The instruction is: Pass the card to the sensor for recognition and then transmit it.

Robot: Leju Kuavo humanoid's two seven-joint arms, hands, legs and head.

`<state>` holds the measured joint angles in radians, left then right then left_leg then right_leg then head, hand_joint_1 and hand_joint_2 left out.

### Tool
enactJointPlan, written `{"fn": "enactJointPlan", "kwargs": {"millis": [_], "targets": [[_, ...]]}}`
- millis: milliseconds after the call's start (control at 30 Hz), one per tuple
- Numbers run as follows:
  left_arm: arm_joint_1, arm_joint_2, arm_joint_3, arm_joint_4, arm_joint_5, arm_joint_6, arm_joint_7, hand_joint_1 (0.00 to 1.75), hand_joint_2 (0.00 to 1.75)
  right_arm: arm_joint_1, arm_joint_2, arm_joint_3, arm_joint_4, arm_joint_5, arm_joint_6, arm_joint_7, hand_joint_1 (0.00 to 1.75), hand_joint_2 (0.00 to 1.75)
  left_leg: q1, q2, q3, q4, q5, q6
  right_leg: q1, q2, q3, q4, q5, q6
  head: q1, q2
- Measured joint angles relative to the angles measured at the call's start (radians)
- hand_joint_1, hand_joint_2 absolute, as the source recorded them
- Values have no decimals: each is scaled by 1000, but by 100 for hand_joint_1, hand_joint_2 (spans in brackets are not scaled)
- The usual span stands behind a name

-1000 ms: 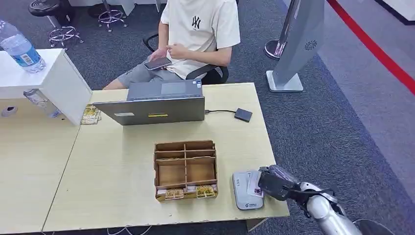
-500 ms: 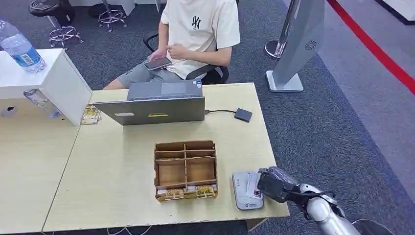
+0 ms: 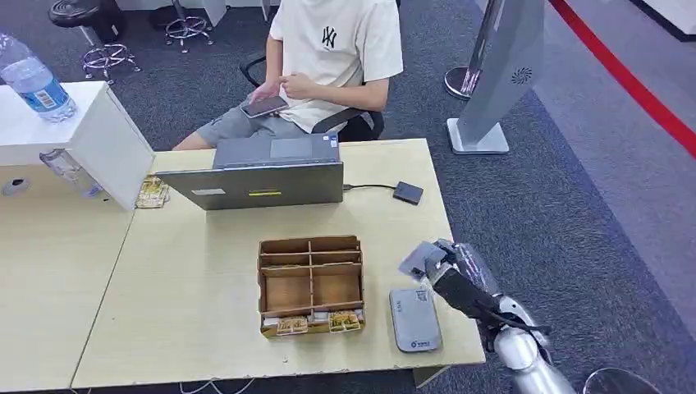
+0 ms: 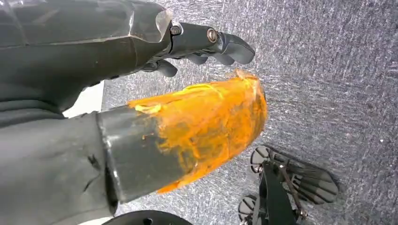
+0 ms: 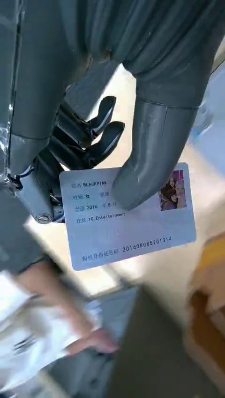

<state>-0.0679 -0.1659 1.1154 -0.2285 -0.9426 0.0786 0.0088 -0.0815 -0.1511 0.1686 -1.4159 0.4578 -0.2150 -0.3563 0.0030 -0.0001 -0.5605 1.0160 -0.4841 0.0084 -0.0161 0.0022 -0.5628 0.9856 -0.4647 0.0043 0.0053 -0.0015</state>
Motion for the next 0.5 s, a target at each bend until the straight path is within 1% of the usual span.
{"fn": "enactJointPlan", "kwargs": {"millis": [100, 267, 333, 400, 467, 500], "targets": [[-1, -2, 0, 0, -2, 1, 0, 0, 0, 4, 31, -17, -39, 9, -19, -3, 175, 175, 0, 0, 0, 0, 0, 0, 0, 0, 0, 0, 0, 0, 0, 0], [-1, -3, 0, 0, -3, 3, 0, 0, 0, 15, 58, -30, -71, 10, -27, -12, 175, 175, 0, 0, 0, 0, 0, 0, 0, 0, 0, 0, 0, 0, 0, 0], [-1, -3, 0, 0, -11, 3, -2, 0, 0, 18, 73, -41, -81, 2, -59, -39, 175, 175, 0, 0, 0, 0, 0, 0, 0, 0, 0, 0, 0, 0, 0, 0], [-1, -3, 0, 0, -21, 3, -5, 0, 0, 21, 96, -49, -110, 11, -117, -78, 175, 175, 0, 0, 0, 0, 0, 0, 0, 0, 0, 0, 0, 0, 0, 0], [-1, -3, 0, 0, -33, 3, -7, 0, 0, 21, 112, -50, -138, 30, -164, -102, 175, 175, 0, 0, 0, 0, 0, 0, 0, 0, 0, 0, 0, 0, 0, 0], [-1, -3, 0, 0, -35, 3, -8, 0, 0, 21, 116, -50, -143, 35, -173, -106, 175, 175, 0, 0, 0, 0, 0, 0, 0, 0, 0, 0, 0, 0, 0, 0]]}}
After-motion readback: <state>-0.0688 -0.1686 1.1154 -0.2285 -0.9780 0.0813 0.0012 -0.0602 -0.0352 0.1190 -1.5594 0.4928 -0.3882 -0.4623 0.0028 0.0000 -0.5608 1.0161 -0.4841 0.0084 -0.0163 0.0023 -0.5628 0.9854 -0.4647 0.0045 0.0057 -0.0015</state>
